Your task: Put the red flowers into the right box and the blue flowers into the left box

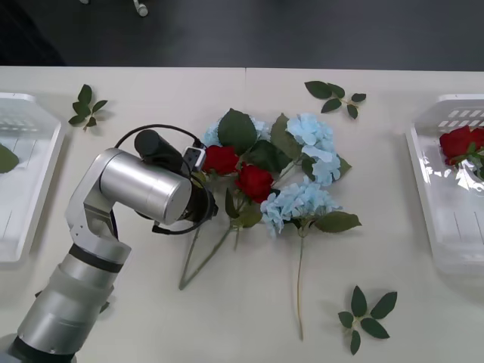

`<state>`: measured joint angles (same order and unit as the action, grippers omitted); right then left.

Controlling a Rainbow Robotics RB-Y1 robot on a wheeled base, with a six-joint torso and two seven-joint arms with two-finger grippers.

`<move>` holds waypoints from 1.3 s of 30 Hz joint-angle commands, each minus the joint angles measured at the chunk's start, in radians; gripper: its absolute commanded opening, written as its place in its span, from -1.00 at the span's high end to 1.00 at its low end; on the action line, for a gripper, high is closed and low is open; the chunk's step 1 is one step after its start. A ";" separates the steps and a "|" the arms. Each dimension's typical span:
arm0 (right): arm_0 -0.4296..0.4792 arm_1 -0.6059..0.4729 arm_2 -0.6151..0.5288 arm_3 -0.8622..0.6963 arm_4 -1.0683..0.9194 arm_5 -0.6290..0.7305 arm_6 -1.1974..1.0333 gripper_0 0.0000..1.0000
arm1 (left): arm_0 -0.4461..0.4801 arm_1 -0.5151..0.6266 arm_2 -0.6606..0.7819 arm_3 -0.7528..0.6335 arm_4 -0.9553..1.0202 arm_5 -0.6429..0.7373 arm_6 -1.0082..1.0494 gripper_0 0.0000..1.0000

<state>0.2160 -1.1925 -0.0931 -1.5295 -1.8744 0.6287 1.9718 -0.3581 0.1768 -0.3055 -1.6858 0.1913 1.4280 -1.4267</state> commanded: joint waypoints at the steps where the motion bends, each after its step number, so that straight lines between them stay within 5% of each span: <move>1: -0.049 -0.016 -0.020 -0.106 -0.051 -0.009 -0.021 -1.00 | -0.050 0.003 -0.037 0.048 -0.010 -0.029 0.037 -1.00; 12: -0.110 0.096 -0.019 -0.324 -0.098 -0.009 -0.019 -1.00 | -0.058 -0.011 -0.049 0.089 -0.020 -0.051 0.038 -1.00; 14: -0.110 0.099 -0.019 -0.354 -0.098 -0.009 -0.019 -1.00 | -0.058 -0.017 -0.049 0.092 -0.024 -0.051 0.038 -0.50; 16: -0.109 0.099 -0.019 -0.388 -0.101 -0.009 -0.022 -1.00 | -0.058 -0.025 -0.050 0.103 -0.030 -0.051 0.037 0.60; 18: -0.109 0.099 -0.019 -0.416 -0.123 -0.009 -0.019 -1.00 | -0.058 -0.031 -0.050 0.110 -0.043 -0.051 0.035 0.99; 30: -0.102 0.113 -0.002 -0.566 -0.172 -0.009 -0.011 -1.00 | -0.056 -0.034 -0.064 0.090 -0.049 -0.054 0.026 1.00; 39: -0.106 0.126 0.087 -0.670 -0.169 -0.009 0.004 -1.00 | -0.056 0.029 -0.063 -0.084 0.043 -0.103 0.025 1.00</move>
<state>0.1073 -1.0808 -0.0306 -2.1584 -2.0425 0.6283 1.9719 -0.3965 0.1683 -0.3532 -1.6801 0.2035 1.3464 -1.4268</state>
